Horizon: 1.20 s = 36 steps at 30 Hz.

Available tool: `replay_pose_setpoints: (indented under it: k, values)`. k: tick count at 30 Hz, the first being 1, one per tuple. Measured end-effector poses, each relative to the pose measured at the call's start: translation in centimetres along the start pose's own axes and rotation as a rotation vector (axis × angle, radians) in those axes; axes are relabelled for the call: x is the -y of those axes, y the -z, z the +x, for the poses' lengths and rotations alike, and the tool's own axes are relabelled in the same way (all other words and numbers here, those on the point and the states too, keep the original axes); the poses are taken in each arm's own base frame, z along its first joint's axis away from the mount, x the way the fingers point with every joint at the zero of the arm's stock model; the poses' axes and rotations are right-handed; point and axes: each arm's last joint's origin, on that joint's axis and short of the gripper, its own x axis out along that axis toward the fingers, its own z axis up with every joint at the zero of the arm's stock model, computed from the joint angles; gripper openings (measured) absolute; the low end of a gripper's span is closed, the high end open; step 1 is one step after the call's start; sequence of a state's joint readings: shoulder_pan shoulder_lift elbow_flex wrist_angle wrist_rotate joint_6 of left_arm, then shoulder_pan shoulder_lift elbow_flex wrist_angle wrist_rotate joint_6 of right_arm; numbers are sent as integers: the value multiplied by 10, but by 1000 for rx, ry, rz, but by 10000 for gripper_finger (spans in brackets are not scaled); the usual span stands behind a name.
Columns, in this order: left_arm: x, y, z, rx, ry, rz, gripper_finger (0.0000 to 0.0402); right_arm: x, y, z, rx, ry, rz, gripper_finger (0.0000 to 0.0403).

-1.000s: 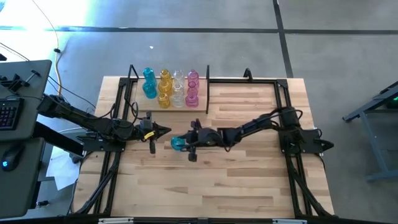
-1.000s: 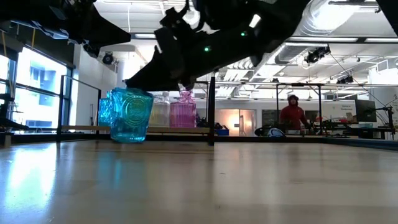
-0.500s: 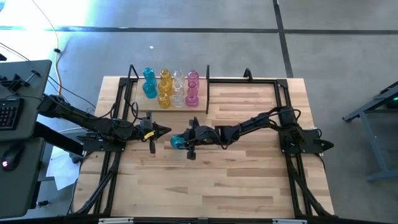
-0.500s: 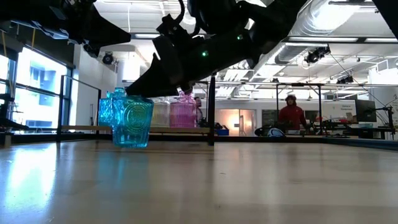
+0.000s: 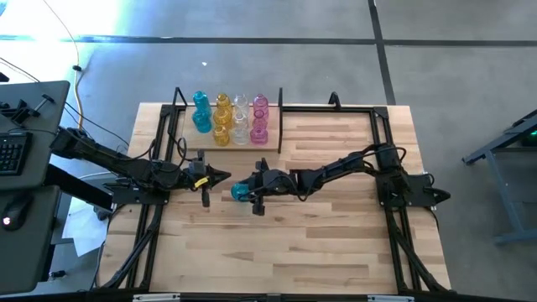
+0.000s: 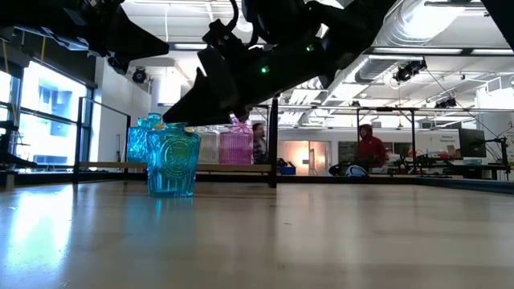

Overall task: Sort vases onto shelf
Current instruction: Put the blue vase on the shelf

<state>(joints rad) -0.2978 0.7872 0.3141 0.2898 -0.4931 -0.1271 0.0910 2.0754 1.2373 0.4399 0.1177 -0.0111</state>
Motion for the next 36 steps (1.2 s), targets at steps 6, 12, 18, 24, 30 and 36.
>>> replay_pose_setpoints:
  k: [6, 12, 18, 24, 30, 36]
  values:
    - [0, 0, 0, 0, 0, 0, 1, 1, -3, -2, 5, 35, -8, 241]
    - [0, 0, 0, -2, 16, 0, 1, -3, -25, -22, 0, 24, -123, 250]
    - [1, 0, 0, -4, 20, 0, 1, -15, -40, -54, -76, 13, -168, 211]
    - [3, 2, 1, -23, 89, -20, 1, -23, 3, -67, -65, 31, -212, 112]
    - [7, 12, 9, -90, 79, -17, 20, -31, 35, -91, 38, 23, -155, 20]
    - [17, 20, 19, -195, 12, 9, 65, -39, 48, -121, 55, 59, -97, 14]
